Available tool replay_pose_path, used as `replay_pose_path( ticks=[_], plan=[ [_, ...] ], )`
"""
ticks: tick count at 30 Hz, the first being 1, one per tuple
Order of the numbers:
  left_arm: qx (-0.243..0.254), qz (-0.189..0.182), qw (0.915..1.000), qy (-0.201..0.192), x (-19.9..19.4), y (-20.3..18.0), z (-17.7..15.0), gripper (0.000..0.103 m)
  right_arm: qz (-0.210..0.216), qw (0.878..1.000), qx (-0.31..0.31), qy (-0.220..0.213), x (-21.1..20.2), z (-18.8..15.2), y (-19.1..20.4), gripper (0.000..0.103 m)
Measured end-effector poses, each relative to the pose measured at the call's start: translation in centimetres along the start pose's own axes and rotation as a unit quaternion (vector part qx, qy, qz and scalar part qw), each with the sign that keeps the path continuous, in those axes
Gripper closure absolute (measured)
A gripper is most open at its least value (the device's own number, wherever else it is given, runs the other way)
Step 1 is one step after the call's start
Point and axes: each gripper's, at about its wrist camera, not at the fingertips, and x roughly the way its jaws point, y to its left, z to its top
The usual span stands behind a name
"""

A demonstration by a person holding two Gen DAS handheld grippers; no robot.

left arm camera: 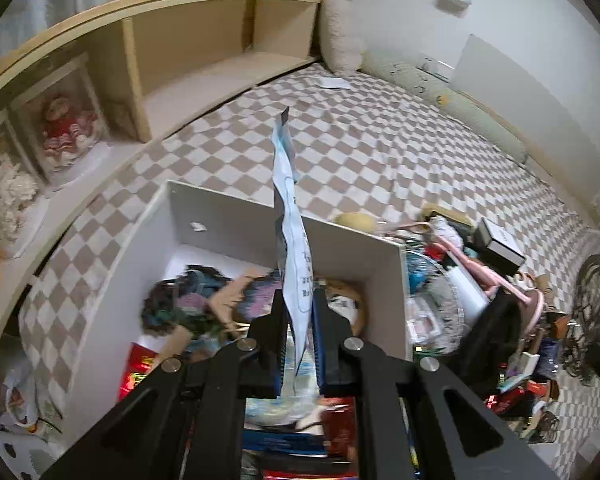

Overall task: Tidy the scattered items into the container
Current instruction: 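Lower the clear bag with the right tool into the shoe box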

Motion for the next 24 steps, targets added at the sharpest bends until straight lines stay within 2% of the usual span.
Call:
replay_pose_path(
  ticks=[12,24],
  plan=[
    [-0.008,0.066,0.9977,0.01,0.7,5.7,0.1,0.091,0.054,0.996,-0.071,0.004,0.1,-1.4,7.1,0.088],
    [0.008,0.124,0.992,0.019,2.3,7.6,0.2,0.091,0.132,0.98,-0.149,0.01,-1.4,-4.4,14.1,0.088]
  ],
)
